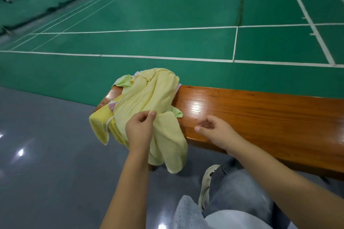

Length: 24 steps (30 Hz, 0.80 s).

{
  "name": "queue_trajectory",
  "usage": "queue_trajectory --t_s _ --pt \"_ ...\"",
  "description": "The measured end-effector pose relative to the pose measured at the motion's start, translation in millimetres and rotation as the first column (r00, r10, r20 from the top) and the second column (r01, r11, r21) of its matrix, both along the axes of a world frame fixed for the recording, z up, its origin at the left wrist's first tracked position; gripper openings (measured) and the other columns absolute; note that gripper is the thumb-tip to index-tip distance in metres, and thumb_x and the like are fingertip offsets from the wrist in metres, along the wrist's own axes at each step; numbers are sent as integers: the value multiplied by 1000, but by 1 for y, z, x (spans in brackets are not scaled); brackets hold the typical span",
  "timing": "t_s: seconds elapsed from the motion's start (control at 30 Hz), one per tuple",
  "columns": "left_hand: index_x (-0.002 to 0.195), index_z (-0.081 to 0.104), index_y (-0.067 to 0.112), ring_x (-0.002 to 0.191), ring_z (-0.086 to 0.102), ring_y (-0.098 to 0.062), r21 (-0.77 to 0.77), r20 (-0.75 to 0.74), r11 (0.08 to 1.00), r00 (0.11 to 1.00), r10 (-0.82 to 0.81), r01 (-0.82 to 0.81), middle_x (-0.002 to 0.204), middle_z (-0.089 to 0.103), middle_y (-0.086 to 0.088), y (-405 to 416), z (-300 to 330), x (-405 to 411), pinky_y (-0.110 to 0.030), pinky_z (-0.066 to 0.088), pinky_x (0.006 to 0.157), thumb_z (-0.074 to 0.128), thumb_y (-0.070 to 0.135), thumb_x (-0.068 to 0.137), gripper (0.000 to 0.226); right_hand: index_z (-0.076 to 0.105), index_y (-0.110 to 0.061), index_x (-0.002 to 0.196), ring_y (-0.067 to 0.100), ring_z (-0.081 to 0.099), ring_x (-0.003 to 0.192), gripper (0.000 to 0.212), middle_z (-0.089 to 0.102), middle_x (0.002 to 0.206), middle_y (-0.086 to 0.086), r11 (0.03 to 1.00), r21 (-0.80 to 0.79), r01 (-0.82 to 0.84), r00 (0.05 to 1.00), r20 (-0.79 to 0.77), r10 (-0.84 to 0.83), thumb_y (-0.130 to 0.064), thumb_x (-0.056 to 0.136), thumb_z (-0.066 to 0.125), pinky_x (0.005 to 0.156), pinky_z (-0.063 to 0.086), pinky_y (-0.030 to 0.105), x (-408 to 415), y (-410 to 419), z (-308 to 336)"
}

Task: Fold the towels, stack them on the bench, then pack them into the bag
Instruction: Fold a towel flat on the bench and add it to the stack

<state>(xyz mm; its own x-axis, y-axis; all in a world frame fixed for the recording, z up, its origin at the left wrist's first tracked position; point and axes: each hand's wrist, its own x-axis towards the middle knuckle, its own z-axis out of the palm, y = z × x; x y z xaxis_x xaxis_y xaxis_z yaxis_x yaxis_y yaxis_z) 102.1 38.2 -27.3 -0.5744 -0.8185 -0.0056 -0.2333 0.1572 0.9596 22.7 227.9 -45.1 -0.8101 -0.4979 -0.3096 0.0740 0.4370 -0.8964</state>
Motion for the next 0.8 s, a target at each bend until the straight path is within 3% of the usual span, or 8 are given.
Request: queue_trajectory --t_s 0.17,0.27,0.33,0.4,0.47,0.57,0.7,0.8 --pt "73 69 20 78 58 -10 131 -151 991 989 -8 28 75 66 9 -2 28 -13 -26 45 73 72 20 84 12 50 -22 126 11 55 104 48 56 119 -3 991 -66 -114 992 46 118 -33 84 70 69 45 17 -6 -38 7" --pt "75 71 20 79 59 -11 113 -230 987 969 -84 112 72 66 11 3 49 -21 -31 49 75 72 20 84 9 53 -20 122 15 60 104 44 62 113 -1 983 -164 -79 996 35 86 -33 84 70 80 52 31 -12 -45 15" --pt "78 71 19 81 62 -9 70 -269 978 948 -170 196 75 69 12 15 66 -30 -28 51 78 71 17 85 7 60 -18 114 21 65 99 32 69 104 5 966 -259 -22 997 60 39 -27 85 69 88 54 45 -17 -42 23" --pt "79 70 16 88 65 -12 83 -336 953 909 -248 291 82 71 8 29 80 -42 -31 51 87 70 11 85 8 64 -14 103 25 66 90 16 70 98 13 927 -373 44 995 104 -5 -18 88 66 87 52 48 -24 -32 35" --pt "76 68 15 84 61 -17 108 -392 920 866 -309 377 76 69 4 43 92 -54 -37 47 88 67 8 86 13 62 -12 97 22 62 79 8 68 90 15 867 -481 127 989 132 -71 -9 90 62 75 53 38 -33 -17 47" --pt "76 64 13 72 56 -16 124 -455 862 800 -390 491 69 63 2 63 106 -71 -34 47 76 62 7 90 15 58 -17 105 8 65 68 21 67 93 3 811 -547 209 978 119 -172 -2 92 56 62 51 20 -47 10 63" --pt "81 56 13 58 59 -7 154 -551 753 688 -473 640 64 66 5 99 127 -90 -22 51 59 53 8 95 14 52 -24 122 8 64 85 36 60 117 -1 770 -577 271 956 71 -283 0 95 50 62 52 17 -65 57 73" --pt "85 55 13 60 61 -7 182 -634 649 592 -497 739 67 66 5 123 142 -96 -22 54 58 54 16 91 7 51 -28 125 8 57 107 39 55 129 -4 803 -538 256 932 -82 -352 -6 94 54 76 51 16 -70 91 80"
